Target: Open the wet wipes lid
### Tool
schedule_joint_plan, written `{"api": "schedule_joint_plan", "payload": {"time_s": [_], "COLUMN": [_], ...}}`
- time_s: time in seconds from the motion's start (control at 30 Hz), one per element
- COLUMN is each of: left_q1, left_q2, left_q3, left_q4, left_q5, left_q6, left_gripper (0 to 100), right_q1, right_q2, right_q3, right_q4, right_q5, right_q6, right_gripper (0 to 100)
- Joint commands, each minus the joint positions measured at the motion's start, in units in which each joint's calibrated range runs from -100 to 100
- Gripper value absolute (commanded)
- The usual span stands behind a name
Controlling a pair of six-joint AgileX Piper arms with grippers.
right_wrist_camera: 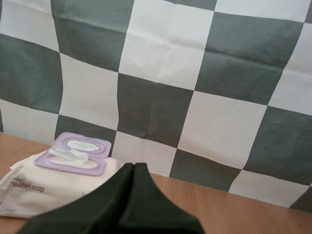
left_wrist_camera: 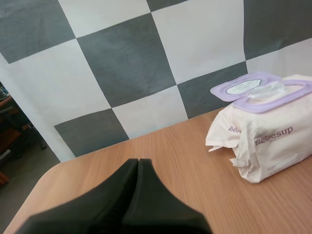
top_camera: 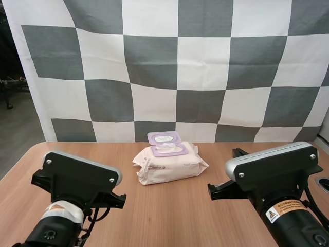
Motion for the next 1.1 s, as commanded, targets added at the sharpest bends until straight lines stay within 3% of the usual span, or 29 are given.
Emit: {"api": "schedule_joint_plan", "payload": {"time_s": [0.0,0.3,0.37,0.5,0.57,0.67,0.73,0.9,1.07], "left_q1": [-0.33,-0.92,-0.33,0.58,0.82,0.82,1.01,1.06,1.06], "left_q2": [-3.5,-5.5,-5.5,-5.5,-5.5,-5.5,-5.5,-5.5,-5.5], "left_q3": [0.3,0.3,0.3,0.3,0.3,0.3,0.3,0.3,0.3], "left_q4": [15.4,10.2,9.5,6.7,-1.3,-17.3,-23.7,-23.2,-18.1], "left_q5": [0.3,5.2,7.1,10.7,9.9,7.9,7.7,7.5,7.5], "left_q6": [-28.2,-28.2,-28.1,-26.4,-18.6,-0.5,5.0,3.3,-1.9], "left_gripper": [0,0,0,0,0,0,0,0,0], "right_q1": [-0.5,-1.8,-1.8,-1.8,-1.8,-1.8,-1.8,-1.8,-1.8], "right_q2": [0.0,0.0,0.0,0.0,0.0,0.0,0.0,0.0,0.0], "right_q3": [0.6,7.4,7.4,7.4,7.4,7.4,7.4,7.4,7.4], "right_q4": [0.7,1.6,2.5,2.6,2.6,2.6,2.6,2.6,2.6], "right_q5": [0.1,0.1,6.8,7.2,7.2,7.2,7.2,7.2,7.2], "right_q6": [-0.1,-0.1,-0.1,-0.1,-0.1,-0.1,-0.1,-0.1,-0.1], "right_gripper": [0,0,0,0,0,0,0,0,0]}}
